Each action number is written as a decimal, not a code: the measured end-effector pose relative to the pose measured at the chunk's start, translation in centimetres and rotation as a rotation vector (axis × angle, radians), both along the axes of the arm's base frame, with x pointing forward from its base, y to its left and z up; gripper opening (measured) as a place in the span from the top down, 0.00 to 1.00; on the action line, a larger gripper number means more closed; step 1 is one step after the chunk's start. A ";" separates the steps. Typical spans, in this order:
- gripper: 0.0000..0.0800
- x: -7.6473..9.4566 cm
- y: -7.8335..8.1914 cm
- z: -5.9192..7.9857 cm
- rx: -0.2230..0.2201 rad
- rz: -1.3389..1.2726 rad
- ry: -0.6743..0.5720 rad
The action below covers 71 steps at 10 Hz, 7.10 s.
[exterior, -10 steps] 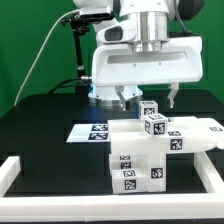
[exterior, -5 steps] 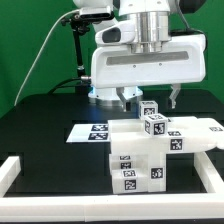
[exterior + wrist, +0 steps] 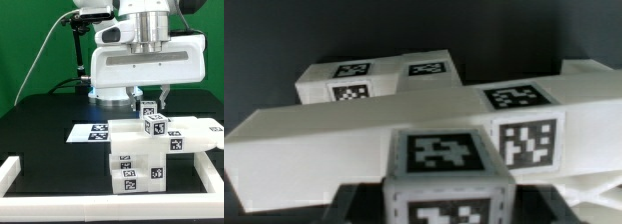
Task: Assemble chair
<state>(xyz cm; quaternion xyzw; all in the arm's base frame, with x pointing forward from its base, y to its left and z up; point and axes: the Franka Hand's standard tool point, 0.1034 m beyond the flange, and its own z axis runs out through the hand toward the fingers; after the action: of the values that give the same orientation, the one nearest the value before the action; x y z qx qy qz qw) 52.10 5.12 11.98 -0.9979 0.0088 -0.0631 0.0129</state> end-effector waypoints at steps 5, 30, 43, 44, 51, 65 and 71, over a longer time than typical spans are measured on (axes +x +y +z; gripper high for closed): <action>0.65 0.0 0.1 0.0 0.027 -0.184 0.005; 0.65 0.1 -1.4 -0.3 0.027 -0.147 0.036; 0.60 0.1 -1.2 -0.3 0.161 -0.950 0.086; 0.37 0.1 -1.2 -0.3 0.159 -0.942 0.086; 0.19 -0.2 -1.3 -0.7 0.025 -0.040 0.062; 0.65 -0.2 -0.4 -0.6 0.168 -1.007 0.109; 0.19 -0.4 -0.4 -0.3 0.080 -0.404 0.138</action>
Offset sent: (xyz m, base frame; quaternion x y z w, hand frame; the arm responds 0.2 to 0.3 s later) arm 0.0000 0.0000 0.0000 0.0000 0.0000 0.1296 0.9916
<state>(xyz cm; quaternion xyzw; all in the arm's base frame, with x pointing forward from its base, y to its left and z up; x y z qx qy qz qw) 51.72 4.71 11.65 -0.9765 0.2120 0.0045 0.0388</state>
